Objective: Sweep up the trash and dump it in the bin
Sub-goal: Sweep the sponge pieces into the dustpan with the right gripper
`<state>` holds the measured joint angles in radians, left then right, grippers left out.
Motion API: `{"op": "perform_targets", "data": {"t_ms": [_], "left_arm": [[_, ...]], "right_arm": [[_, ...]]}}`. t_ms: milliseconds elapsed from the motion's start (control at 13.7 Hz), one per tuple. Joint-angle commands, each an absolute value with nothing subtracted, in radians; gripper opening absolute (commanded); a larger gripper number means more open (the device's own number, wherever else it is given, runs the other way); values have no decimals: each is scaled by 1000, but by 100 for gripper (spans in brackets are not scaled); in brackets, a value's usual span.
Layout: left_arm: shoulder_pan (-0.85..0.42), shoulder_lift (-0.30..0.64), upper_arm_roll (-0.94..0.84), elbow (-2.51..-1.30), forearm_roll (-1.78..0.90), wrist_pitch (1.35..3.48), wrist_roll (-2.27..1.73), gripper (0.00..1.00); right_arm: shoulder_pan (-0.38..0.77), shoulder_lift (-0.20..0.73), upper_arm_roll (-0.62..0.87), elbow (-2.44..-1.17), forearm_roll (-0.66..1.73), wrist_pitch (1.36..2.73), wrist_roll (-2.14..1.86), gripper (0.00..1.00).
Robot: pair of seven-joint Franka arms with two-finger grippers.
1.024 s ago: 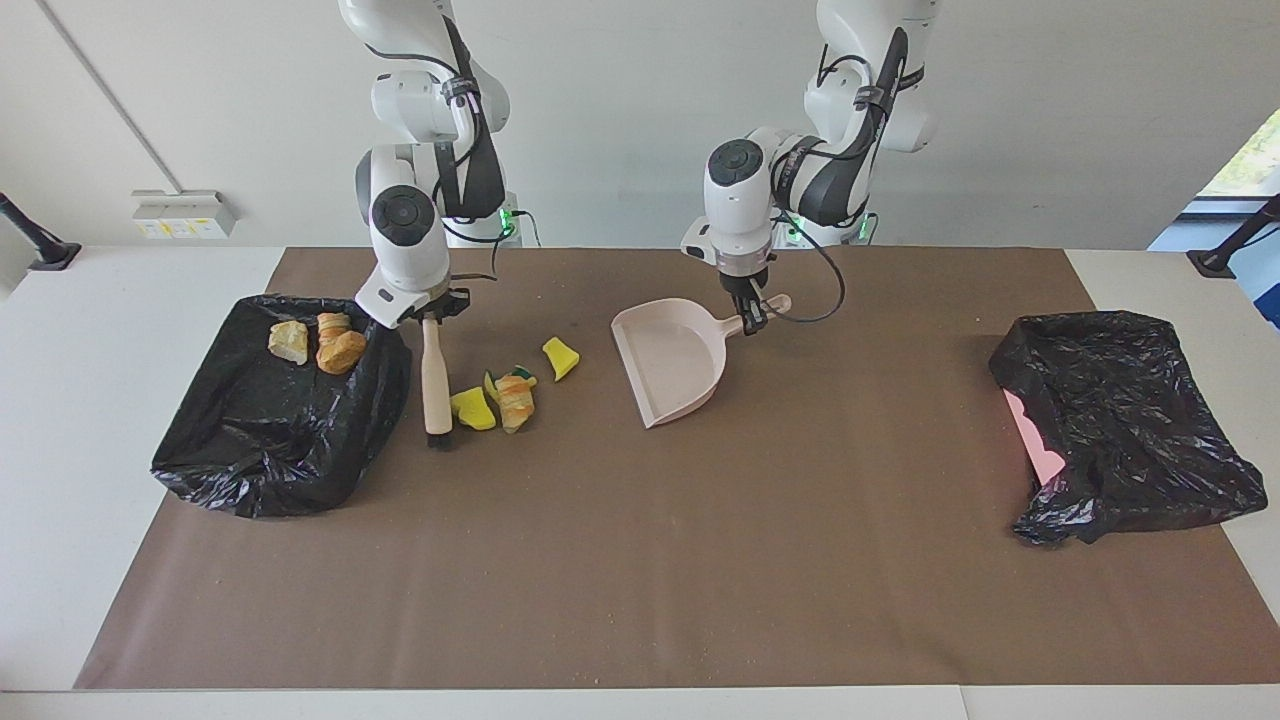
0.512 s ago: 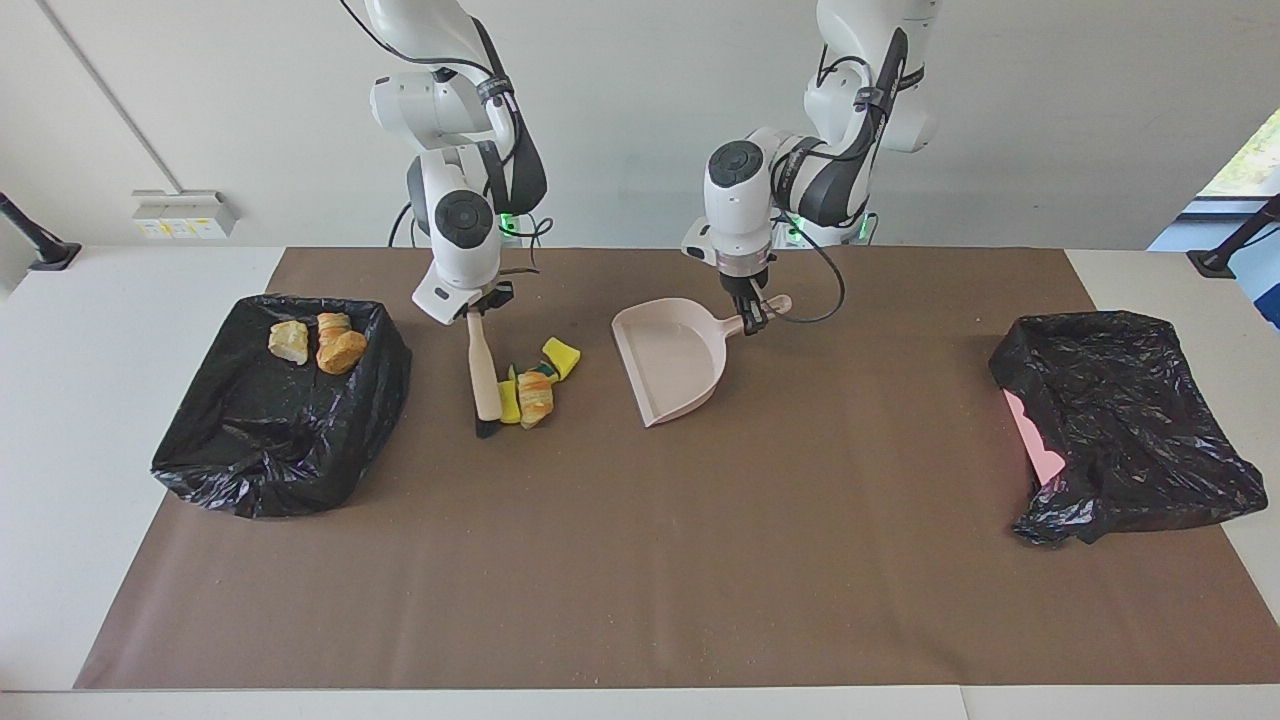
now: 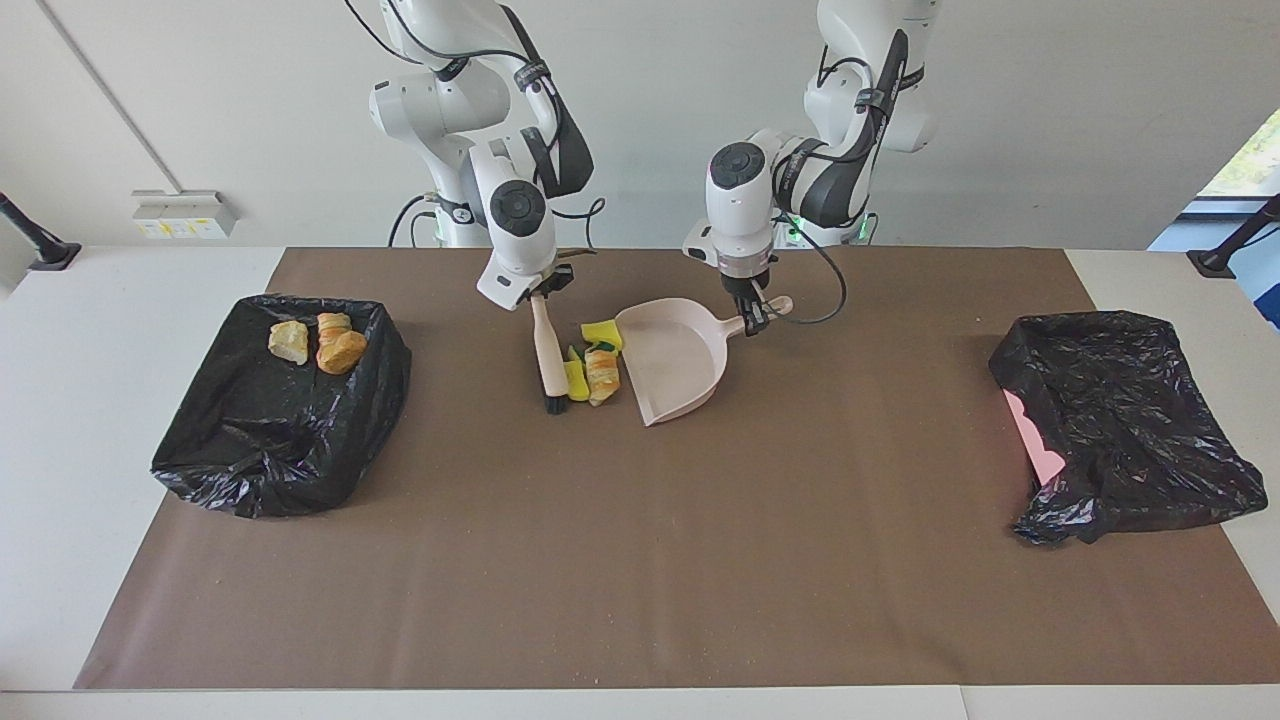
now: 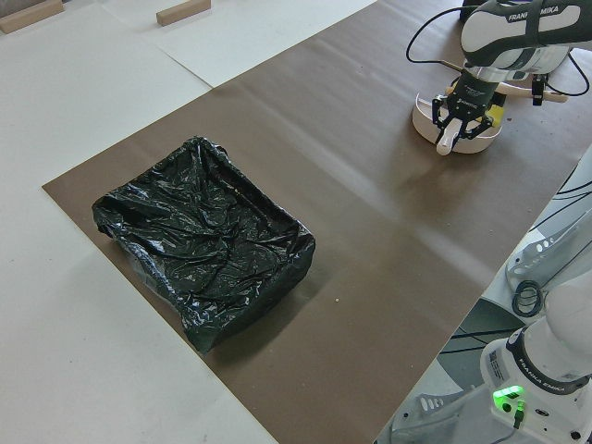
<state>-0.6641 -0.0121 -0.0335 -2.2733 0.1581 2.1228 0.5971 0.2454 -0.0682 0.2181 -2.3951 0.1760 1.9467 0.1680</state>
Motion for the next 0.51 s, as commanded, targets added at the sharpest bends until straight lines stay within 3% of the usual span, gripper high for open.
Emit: {"op": "perform_targets", "data": {"t_ms": [0, 439], "left_arm": [[-660, -40, -28, -2319, 176, 2138, 592, 0], [-647, -40, -28, -2322, 175, 2149, 592, 0]], "right_arm": [[262, -61, 221, -2407, 282, 1985, 161, 0], [291, -35, 225, -2359, 549, 1987, 153, 0]]}}
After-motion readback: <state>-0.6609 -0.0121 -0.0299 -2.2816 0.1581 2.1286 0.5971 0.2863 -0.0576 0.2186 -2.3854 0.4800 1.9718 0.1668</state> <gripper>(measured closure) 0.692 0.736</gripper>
